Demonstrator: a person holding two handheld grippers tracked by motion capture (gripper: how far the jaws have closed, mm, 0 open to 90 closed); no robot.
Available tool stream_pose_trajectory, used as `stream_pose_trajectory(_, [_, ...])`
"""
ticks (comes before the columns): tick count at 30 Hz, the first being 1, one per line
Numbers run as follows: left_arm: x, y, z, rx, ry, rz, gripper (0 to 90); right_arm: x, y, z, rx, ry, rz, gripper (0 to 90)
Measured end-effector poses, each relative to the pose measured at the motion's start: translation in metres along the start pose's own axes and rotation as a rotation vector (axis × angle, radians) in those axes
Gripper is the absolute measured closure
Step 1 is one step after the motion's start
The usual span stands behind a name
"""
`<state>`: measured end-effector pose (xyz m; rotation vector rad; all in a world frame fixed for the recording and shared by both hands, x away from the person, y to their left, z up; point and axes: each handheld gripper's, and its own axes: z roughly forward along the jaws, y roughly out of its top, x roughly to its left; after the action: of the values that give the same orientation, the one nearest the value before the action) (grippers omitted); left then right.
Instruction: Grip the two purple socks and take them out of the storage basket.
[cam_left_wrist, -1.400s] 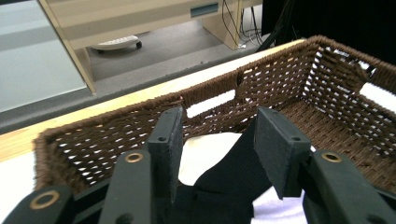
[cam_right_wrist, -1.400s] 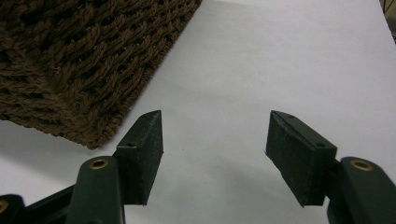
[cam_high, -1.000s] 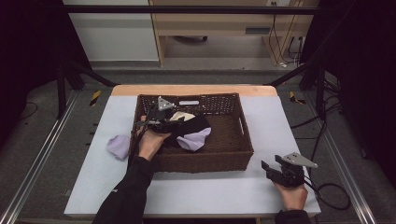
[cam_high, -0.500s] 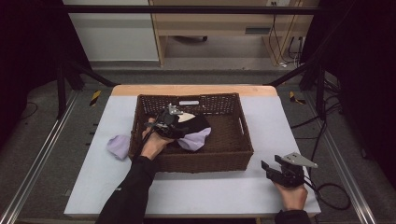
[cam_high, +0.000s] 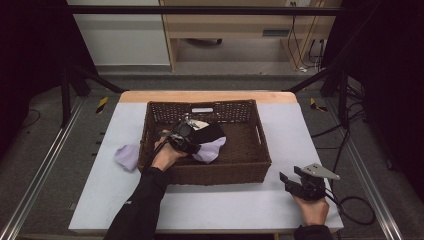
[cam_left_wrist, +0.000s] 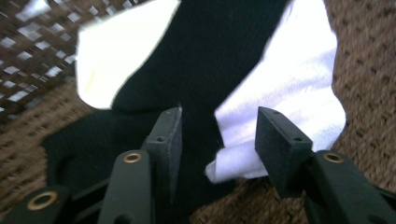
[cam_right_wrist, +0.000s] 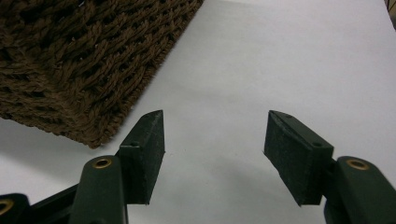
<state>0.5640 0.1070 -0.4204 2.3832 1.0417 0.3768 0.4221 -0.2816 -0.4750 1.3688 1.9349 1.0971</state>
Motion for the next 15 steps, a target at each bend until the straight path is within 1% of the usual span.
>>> stream_pose_trajectory(2, [-0.0001,0.0,0.0008,0.002,0.001,0.004,47.0,0.0,0.0,-0.0002,0.0,0.0,0.001,38.2])
stream_pose_trajectory(6, [0.0,-0.0003,0.0044,0.025,0.006,0.011,43.9,-0.0001,0.0,-0.0003,-0.001,0.0,0.0,38.2])
stream_pose_trajectory(8, [-0.0008,-0.0003,0.0064,0.047,0.002,0.017,44.3,0.0001,0.0001,-0.0006,-0.001,0.001,0.003,38.2])
stream_pose_trajectory(9, [-0.0016,-0.0001,0.0078,0.069,-0.002,0.028,45.6,0.0001,0.0002,-0.001,0.0,0.003,0.005,38.2])
stream_pose_trajectory(10, [-0.0016,-0.0001,0.0078,0.069,-0.002,0.028,47.6,0.0001,0.0002,-0.001,0.0,0.003,0.005,38.2])
stream_pose_trajectory(11, [-0.0023,0.0,0.0085,0.08,0.001,0.032,47.6,0.0004,0.0003,-0.0012,0.001,0.005,0.01,38.2])
stream_pose_trajectory(12, [-0.0031,0.0,0.0095,0.1,-0.01,0.028,56.0,0.0,0.0002,-0.0008,0.0,0.003,0.003,38.3])
stream_pose_trajectory(13, [-0.0034,0.0001,0.01,0.112,-0.012,0.029,58.1,0.0,0.0001,-0.0008,-0.001,0.002,0.003,38.3])
stream_pose_trajectory(15, [-0.0036,0.0002,0.0105,0.13,-0.021,0.026,66.4,0.0004,0.0003,-0.0011,0.001,0.006,0.008,38.4])
